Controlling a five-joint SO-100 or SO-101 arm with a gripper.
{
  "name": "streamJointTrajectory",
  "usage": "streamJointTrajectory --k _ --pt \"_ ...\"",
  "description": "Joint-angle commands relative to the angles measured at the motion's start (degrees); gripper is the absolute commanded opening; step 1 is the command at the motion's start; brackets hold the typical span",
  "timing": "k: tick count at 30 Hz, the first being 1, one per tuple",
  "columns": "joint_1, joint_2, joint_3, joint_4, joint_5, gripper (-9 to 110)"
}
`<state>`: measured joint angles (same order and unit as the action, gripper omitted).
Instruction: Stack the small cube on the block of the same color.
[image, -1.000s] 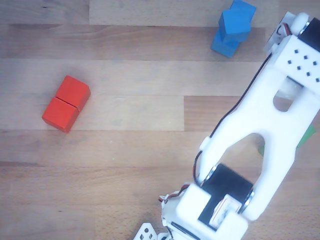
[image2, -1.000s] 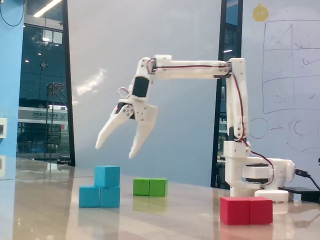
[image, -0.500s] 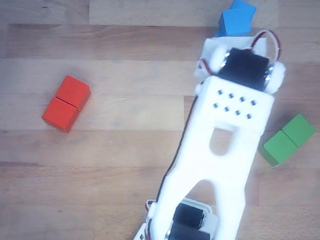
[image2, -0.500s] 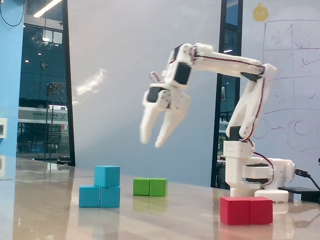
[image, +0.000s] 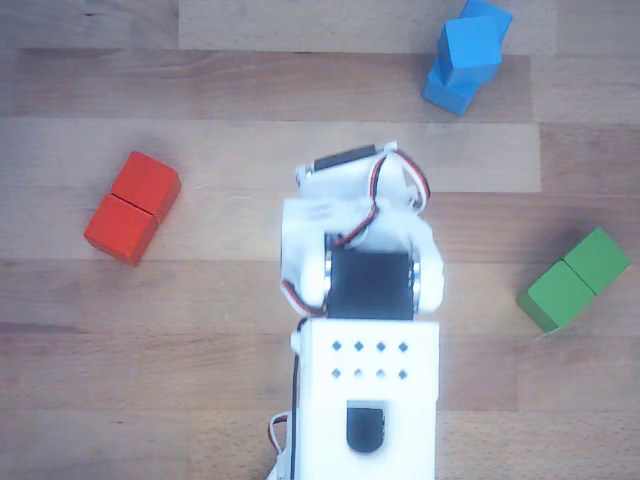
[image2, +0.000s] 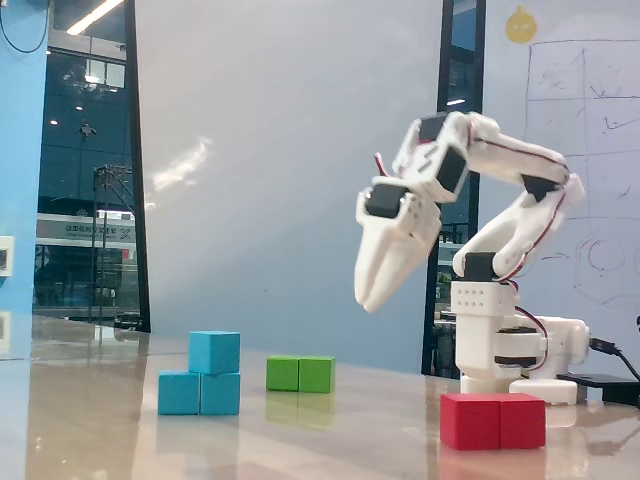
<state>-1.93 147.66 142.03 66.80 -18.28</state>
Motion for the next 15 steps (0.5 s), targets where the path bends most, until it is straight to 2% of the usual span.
streamJointTrajectory --k 1,8,15 --pt "-0.62 11.69 7.29 -2.46 3.52 4" --pt "-0.79 22.85 15.29 -2.81 11.95 4" --pt "-0.62 25.40 23.91 -2.55 13.01 4"
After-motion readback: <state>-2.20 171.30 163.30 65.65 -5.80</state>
